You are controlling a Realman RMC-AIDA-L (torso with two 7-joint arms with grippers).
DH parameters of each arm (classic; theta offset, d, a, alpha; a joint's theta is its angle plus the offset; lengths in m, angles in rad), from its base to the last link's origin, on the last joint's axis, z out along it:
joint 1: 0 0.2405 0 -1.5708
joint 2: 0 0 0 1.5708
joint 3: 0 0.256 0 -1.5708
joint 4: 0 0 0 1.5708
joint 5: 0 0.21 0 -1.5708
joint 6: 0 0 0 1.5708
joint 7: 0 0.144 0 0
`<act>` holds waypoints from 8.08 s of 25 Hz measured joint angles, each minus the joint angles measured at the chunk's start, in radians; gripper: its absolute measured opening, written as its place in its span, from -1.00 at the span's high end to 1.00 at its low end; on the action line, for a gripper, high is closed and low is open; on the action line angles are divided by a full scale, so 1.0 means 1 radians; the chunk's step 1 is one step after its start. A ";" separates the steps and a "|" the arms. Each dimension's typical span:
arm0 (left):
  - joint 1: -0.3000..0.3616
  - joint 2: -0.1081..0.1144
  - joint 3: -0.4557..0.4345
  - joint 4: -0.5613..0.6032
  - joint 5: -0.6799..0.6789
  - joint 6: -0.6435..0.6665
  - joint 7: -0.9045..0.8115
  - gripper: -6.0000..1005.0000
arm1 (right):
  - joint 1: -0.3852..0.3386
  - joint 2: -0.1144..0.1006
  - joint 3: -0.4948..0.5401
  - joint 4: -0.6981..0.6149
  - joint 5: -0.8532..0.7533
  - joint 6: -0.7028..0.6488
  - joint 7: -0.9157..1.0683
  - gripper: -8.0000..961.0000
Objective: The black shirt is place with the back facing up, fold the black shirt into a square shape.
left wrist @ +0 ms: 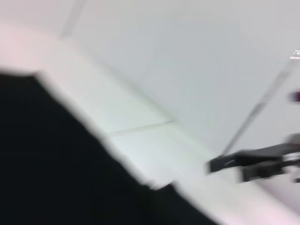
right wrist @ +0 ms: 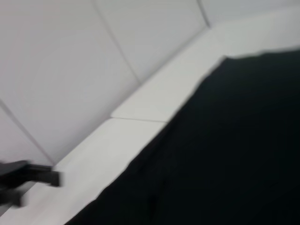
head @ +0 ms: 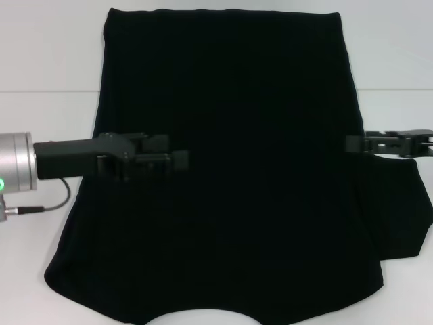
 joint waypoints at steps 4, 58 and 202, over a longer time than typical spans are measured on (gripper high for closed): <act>0.034 -0.028 0.009 -0.052 -0.113 0.052 0.243 -0.48 | -0.004 -0.067 0.001 0.000 -0.087 -0.045 0.230 -0.91; 0.039 -0.037 0.190 -0.122 -0.001 -0.017 0.486 -0.89 | 0.014 -0.064 -0.049 0.106 -0.418 0.105 0.595 0.02; 0.154 0.027 -0.257 0.104 0.543 -0.054 -0.090 0.93 | 0.017 -0.030 -0.178 0.087 -0.019 0.022 0.254 -0.90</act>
